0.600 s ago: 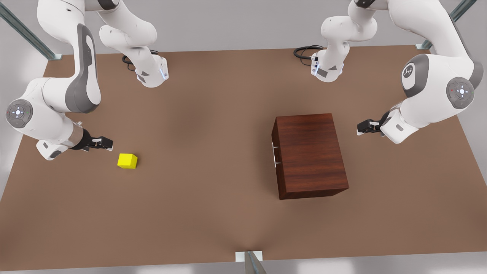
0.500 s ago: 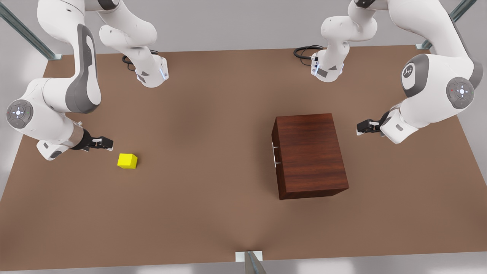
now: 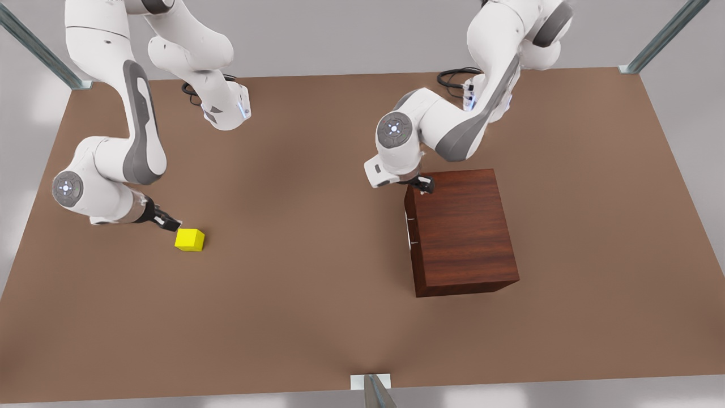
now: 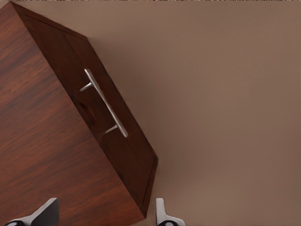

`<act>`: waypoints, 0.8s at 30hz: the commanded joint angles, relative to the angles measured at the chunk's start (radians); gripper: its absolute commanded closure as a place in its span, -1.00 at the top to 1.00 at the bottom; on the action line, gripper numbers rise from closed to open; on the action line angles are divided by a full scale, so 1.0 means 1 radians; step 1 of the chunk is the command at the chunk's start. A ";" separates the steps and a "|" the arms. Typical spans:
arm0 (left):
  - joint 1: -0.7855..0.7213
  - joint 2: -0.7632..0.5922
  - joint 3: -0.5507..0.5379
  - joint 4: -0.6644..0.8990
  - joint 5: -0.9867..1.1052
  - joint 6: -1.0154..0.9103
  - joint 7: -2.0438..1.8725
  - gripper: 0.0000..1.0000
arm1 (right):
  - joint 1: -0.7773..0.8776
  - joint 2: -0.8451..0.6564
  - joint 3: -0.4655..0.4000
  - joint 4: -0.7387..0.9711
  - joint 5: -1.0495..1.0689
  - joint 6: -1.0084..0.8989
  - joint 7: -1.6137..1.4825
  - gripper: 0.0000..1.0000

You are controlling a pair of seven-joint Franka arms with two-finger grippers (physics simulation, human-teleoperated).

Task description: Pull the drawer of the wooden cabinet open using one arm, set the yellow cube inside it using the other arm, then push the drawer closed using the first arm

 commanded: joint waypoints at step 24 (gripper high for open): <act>-0.030 0.306 0.012 0.176 0.255 0.175 -0.807 1.00 | -0.056 0.188 0.011 -0.191 0.047 0.564 0.738 1.00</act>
